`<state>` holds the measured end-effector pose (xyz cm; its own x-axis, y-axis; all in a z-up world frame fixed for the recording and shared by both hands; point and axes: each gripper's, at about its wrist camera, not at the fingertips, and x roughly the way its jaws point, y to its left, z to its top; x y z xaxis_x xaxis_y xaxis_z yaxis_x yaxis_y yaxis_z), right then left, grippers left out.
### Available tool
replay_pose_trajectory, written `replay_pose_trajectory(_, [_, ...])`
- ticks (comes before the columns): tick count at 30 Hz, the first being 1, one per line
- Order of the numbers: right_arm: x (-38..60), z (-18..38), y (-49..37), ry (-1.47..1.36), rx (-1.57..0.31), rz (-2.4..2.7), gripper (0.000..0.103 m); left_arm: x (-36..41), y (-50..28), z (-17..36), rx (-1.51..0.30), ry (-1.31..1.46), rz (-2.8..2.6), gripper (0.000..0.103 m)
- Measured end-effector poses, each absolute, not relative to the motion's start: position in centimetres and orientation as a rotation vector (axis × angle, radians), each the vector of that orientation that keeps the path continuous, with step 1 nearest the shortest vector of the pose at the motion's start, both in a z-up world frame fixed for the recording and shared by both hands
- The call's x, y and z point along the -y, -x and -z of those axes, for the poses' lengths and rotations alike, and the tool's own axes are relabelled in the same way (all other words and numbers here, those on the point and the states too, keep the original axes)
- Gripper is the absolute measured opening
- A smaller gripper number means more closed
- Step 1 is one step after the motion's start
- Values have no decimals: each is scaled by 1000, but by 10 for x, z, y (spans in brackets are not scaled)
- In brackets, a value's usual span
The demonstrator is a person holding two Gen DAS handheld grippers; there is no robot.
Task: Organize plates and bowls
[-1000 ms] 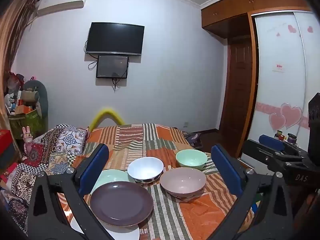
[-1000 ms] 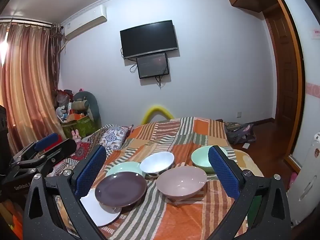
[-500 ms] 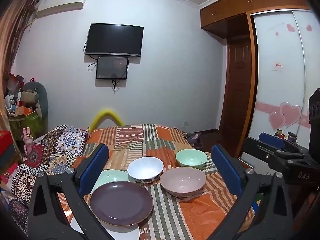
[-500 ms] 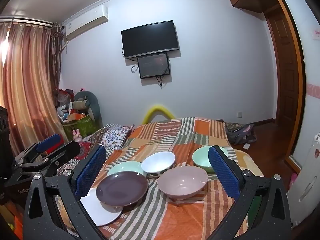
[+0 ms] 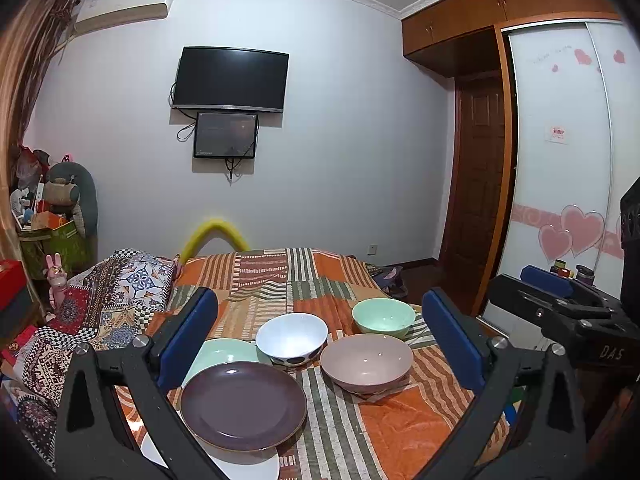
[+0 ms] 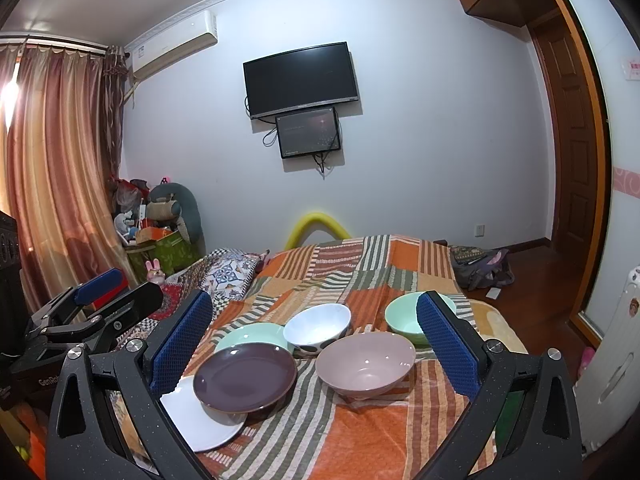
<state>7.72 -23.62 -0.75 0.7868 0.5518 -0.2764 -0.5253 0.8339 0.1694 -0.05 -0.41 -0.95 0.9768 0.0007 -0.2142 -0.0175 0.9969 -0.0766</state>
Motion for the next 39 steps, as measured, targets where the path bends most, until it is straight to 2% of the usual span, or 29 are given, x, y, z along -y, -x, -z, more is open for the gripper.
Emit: replay_pose_trajectory(39, [239, 8, -74, -93, -324, -588, 102, 3, 0, 10, -223, 84, -33, 103])
